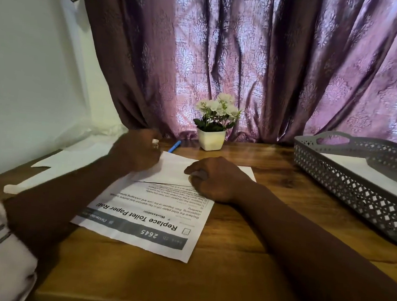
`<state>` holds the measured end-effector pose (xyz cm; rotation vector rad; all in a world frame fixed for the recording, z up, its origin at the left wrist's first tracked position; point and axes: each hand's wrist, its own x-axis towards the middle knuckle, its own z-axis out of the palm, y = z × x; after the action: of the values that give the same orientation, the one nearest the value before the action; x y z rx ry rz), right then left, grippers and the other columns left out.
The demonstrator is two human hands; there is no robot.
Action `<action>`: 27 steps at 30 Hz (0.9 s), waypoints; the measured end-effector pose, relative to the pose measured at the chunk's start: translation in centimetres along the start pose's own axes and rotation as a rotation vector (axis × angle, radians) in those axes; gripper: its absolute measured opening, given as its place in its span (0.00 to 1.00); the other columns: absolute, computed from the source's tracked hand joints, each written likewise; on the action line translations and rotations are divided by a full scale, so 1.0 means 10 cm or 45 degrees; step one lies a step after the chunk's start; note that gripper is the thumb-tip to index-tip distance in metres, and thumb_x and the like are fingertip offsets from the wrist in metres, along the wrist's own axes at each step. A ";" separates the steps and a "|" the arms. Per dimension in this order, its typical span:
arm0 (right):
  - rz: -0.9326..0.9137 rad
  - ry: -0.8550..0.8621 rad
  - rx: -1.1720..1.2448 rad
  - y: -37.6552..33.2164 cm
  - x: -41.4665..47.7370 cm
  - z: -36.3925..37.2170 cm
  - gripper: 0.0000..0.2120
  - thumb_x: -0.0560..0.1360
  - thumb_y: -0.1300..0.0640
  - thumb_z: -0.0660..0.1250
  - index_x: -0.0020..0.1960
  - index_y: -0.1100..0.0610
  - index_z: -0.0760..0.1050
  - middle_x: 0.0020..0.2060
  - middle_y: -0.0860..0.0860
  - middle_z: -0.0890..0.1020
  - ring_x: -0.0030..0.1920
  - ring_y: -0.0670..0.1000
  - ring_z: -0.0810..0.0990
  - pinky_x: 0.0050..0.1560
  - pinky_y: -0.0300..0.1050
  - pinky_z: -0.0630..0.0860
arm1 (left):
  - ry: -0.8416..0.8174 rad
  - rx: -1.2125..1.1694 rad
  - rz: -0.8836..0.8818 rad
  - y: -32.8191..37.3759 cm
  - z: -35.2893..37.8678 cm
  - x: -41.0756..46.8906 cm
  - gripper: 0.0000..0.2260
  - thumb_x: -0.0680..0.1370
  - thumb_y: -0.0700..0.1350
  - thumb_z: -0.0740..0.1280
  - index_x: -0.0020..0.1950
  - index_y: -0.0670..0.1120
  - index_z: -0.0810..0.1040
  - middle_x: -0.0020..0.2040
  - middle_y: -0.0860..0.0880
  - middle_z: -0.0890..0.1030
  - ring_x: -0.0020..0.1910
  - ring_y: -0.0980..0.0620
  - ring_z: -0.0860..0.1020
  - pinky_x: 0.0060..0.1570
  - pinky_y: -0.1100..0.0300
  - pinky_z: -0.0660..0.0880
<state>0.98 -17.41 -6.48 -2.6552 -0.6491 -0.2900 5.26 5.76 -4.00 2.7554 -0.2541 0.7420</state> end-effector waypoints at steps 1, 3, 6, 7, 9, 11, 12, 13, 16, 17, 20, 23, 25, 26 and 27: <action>-0.006 0.011 -0.007 0.01 0.02 0.01 0.16 0.79 0.47 0.64 0.65 0.43 0.81 0.65 0.46 0.82 0.64 0.51 0.79 0.65 0.47 0.76 | 0.024 -0.002 -0.014 -0.06 0.00 0.12 0.14 0.76 0.49 0.71 0.62 0.52 0.81 0.58 0.48 0.85 0.56 0.42 0.82 0.53 0.55 0.76; -0.012 0.030 -0.011 0.05 0.07 0.04 0.16 0.78 0.47 0.64 0.63 0.44 0.82 0.64 0.44 0.83 0.63 0.50 0.80 0.65 0.48 0.76 | -0.018 0.042 -0.025 -0.20 0.07 0.34 0.16 0.76 0.52 0.72 0.64 0.53 0.80 0.60 0.50 0.85 0.57 0.43 0.82 0.55 0.55 0.76; -0.050 0.084 -0.006 0.11 0.12 0.06 0.15 0.77 0.47 0.64 0.61 0.45 0.83 0.62 0.43 0.83 0.62 0.49 0.80 0.65 0.49 0.77 | -0.136 0.160 -0.002 -0.46 0.28 0.58 0.17 0.78 0.56 0.70 0.65 0.52 0.80 0.62 0.49 0.84 0.58 0.42 0.82 0.55 0.54 0.76; -0.066 0.098 -0.004 0.13 0.15 0.07 0.15 0.77 0.47 0.64 0.61 0.45 0.83 0.62 0.43 0.83 0.62 0.48 0.80 0.65 0.50 0.77 | -0.145 0.147 0.013 -0.52 0.35 0.63 0.16 0.79 0.56 0.69 0.65 0.52 0.80 0.63 0.48 0.83 0.58 0.42 0.82 0.56 0.53 0.76; -0.079 0.101 -0.008 0.17 0.19 0.09 0.15 0.77 0.48 0.64 0.60 0.46 0.83 0.62 0.43 0.84 0.62 0.48 0.80 0.64 0.50 0.77 | -0.119 0.099 0.048 -0.62 0.43 0.66 0.15 0.80 0.56 0.68 0.63 0.51 0.82 0.62 0.47 0.83 0.58 0.41 0.81 0.56 0.52 0.76; -0.099 0.115 -0.017 0.19 0.22 0.09 0.15 0.76 0.47 0.64 0.59 0.46 0.84 0.61 0.43 0.84 0.61 0.48 0.81 0.63 0.49 0.77 | -0.066 0.114 0.055 -0.69 0.47 0.70 0.16 0.79 0.58 0.68 0.59 0.50 0.84 0.58 0.45 0.84 0.56 0.40 0.81 0.51 0.53 0.76; -0.104 0.126 -0.008 0.20 0.22 0.09 0.16 0.75 0.47 0.63 0.59 0.46 0.84 0.60 0.43 0.85 0.60 0.48 0.81 0.63 0.49 0.78 | -0.025 0.114 0.034 -0.70 0.46 0.70 0.16 0.79 0.59 0.68 0.57 0.49 0.85 0.55 0.44 0.85 0.55 0.39 0.82 0.48 0.55 0.74; -0.102 0.141 0.012 0.20 0.22 0.09 0.16 0.75 0.46 0.63 0.58 0.46 0.84 0.59 0.43 0.85 0.59 0.47 0.82 0.61 0.49 0.79 | 0.033 0.083 0.012 -0.69 0.45 0.70 0.16 0.78 0.59 0.69 0.55 0.49 0.86 0.52 0.44 0.86 0.53 0.39 0.82 0.46 0.55 0.72; -0.057 0.255 0.133 0.22 0.22 0.11 0.15 0.75 0.48 0.65 0.58 0.48 0.85 0.55 0.44 0.86 0.54 0.45 0.83 0.58 0.47 0.80 | 0.145 -0.226 -0.018 -0.54 0.43 0.67 0.11 0.78 0.55 0.70 0.50 0.48 0.86 0.46 0.47 0.86 0.45 0.45 0.82 0.43 0.58 0.70; -0.040 0.326 0.182 0.22 0.21 0.10 0.16 0.75 0.49 0.66 0.60 0.50 0.84 0.53 0.45 0.87 0.52 0.45 0.84 0.58 0.47 0.80 | 0.150 -0.411 -0.026 -0.46 0.42 0.65 0.11 0.77 0.55 0.72 0.48 0.48 0.86 0.42 0.50 0.86 0.42 0.51 0.81 0.42 0.59 0.71; 0.039 0.519 0.332 0.23 0.18 0.05 0.14 0.77 0.57 0.68 0.62 0.53 0.83 0.49 0.46 0.87 0.45 0.46 0.85 0.53 0.45 0.80 | 0.138 -0.706 0.140 -0.12 0.36 0.53 0.14 0.75 0.58 0.75 0.38 0.50 0.82 0.30 0.57 0.79 0.32 0.61 0.74 0.36 0.62 0.70; 0.101 0.637 0.497 0.22 0.12 -0.01 0.14 0.77 0.59 0.71 0.62 0.53 0.82 0.44 0.46 0.86 0.41 0.45 0.85 0.45 0.42 0.80 | 0.059 -0.579 0.400 0.27 0.33 0.38 0.10 0.75 0.56 0.74 0.40 0.50 0.82 0.30 0.58 0.79 0.31 0.64 0.76 0.36 0.62 0.70; 0.121 0.709 0.517 0.24 0.06 -0.05 0.14 0.76 0.58 0.73 0.62 0.53 0.81 0.41 0.45 0.85 0.37 0.41 0.83 0.42 0.40 0.80 | 0.075 -0.516 0.515 0.46 0.36 0.27 0.14 0.73 0.60 0.71 0.44 0.49 0.83 0.35 0.54 0.83 0.35 0.57 0.82 0.38 0.59 0.75; 0.133 0.729 0.510 0.25 0.02 -0.05 0.14 0.76 0.57 0.74 0.62 0.53 0.81 0.40 0.45 0.85 0.37 0.39 0.82 0.42 0.38 0.80 | 0.109 -0.463 0.562 0.52 0.38 0.22 0.17 0.73 0.62 0.69 0.44 0.49 0.84 0.35 0.53 0.84 0.36 0.54 0.82 0.38 0.58 0.76; 0.135 0.729 0.478 0.26 -0.01 -0.08 0.15 0.76 0.57 0.75 0.63 0.53 0.81 0.41 0.45 0.85 0.37 0.39 0.82 0.42 0.37 0.79 | 0.164 -0.411 0.610 0.56 0.40 0.18 0.19 0.74 0.64 0.67 0.43 0.49 0.83 0.35 0.51 0.83 0.35 0.52 0.82 0.37 0.57 0.76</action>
<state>2.06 -19.95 -6.62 -2.0933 -0.3314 -0.7755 7.31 -0.91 -5.15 2.3463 -0.9383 0.8937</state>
